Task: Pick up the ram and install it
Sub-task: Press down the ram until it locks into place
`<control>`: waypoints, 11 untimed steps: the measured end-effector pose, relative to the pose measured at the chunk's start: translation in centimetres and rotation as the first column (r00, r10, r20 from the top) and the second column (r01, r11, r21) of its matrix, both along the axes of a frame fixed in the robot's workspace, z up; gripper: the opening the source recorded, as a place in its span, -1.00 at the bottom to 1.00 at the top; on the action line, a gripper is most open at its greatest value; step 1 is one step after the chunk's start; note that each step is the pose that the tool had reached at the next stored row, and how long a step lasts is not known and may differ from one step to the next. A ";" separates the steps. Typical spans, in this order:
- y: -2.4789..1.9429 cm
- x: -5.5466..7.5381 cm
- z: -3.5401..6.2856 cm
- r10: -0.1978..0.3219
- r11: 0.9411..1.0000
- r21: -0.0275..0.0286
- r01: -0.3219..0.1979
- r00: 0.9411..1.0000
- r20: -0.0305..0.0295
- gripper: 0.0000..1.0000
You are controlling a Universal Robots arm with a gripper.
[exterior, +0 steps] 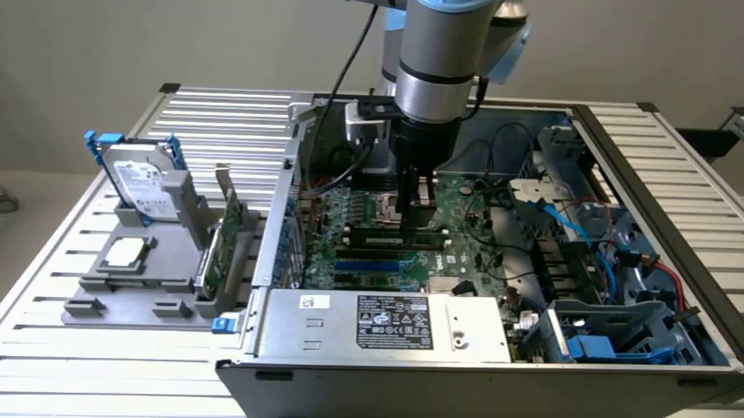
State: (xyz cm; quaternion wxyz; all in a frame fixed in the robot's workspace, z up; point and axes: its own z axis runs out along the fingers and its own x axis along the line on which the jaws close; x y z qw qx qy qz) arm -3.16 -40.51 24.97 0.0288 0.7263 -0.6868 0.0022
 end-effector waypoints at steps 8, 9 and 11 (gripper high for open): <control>0.00 0.0 0.00 0.000 1.000 0.000 0.000 1.000 0.000 -0.51; 0.00 0.0 0.00 0.000 1.000 0.000 0.000 1.000 0.000 -0.51; 0.00 0.0 0.01 0.000 1.000 0.000 0.000 1.000 -0.001 -0.75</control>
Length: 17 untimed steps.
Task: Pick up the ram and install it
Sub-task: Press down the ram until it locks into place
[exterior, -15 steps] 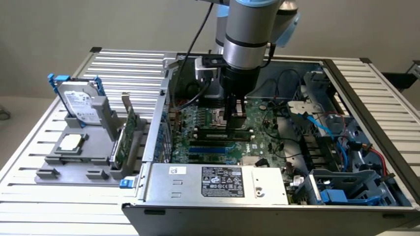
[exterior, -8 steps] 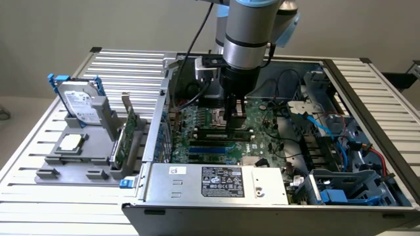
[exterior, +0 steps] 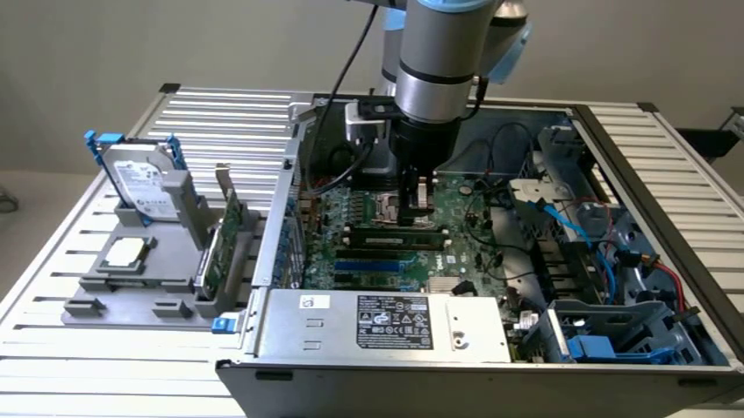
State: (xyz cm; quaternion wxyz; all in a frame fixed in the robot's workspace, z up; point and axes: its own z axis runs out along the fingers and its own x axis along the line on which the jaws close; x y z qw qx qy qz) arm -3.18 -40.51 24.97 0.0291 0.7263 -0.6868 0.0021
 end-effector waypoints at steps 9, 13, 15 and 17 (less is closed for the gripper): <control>0.00 -0.2 -0.96 0.007 1.000 -0.002 -0.007 1.000 -0.002 -0.79; 0.00 -0.3 -1.68 0.008 1.000 -0.002 -0.008 1.000 -0.002 -0.79; 0.00 -0.3 -2.04 0.008 1.000 -0.002 -0.008 1.000 -0.002 -0.79; -0.02 -0.3 -2.35 0.008 1.000 -0.003 -0.008 1.000 -0.002 -0.79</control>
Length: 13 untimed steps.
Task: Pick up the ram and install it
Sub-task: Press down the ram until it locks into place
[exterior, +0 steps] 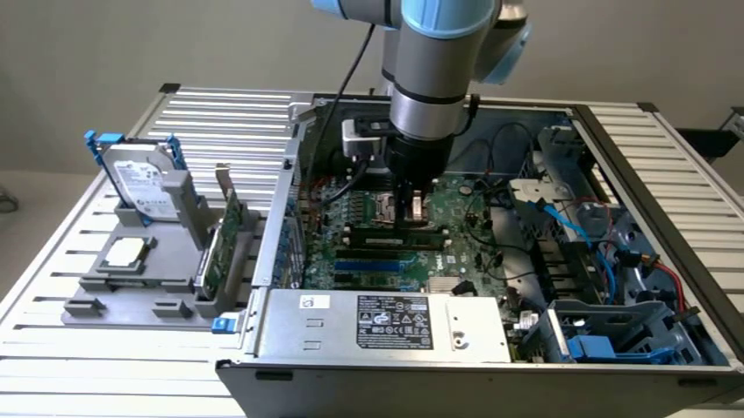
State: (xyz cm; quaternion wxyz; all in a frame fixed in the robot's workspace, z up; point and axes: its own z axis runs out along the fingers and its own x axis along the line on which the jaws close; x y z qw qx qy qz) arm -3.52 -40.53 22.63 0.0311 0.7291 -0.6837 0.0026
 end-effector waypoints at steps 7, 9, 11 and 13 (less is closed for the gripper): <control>0.04 0.0 0.22 0.000 1.000 0.003 0.000 1.000 0.001 -0.79; 0.01 -0.1 0.90 0.002 1.000 0.002 -0.002 1.000 0.001 -0.79; 0.01 -0.2 1.78 0.003 1.000 0.002 -0.003 1.000 0.000 -0.79; 0.00 -0.3 2.53 0.004 1.000 0.002 -0.004 1.000 0.000 -0.79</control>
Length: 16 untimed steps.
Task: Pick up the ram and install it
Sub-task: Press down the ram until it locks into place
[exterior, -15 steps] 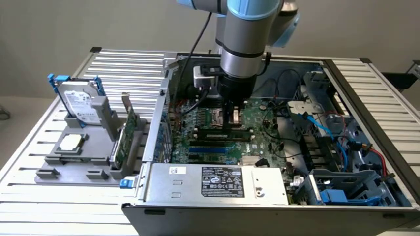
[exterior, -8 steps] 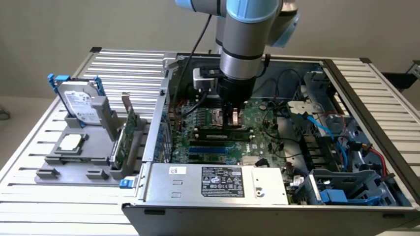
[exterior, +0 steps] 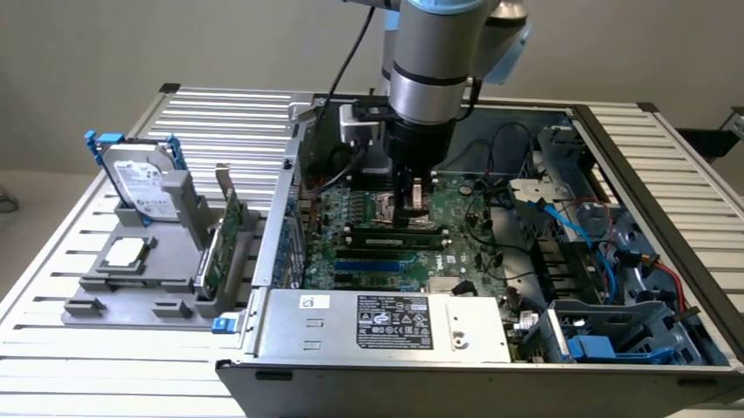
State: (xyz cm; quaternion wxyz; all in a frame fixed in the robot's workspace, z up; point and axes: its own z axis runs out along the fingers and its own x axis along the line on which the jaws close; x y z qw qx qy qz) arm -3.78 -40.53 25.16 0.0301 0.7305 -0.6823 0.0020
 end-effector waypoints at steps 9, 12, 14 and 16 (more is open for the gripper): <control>0.00 0.0 0.82 0.000 1.000 0.000 0.000 1.000 0.000 -0.79; 0.00 0.0 0.83 0.000 1.000 0.000 0.000 1.000 0.000 -0.79; 0.00 0.0 0.83 0.000 1.000 0.000 0.000 1.000 0.000 -0.79; 0.00 0.0 0.83 0.000 1.000 0.000 0.000 1.000 0.000 -0.79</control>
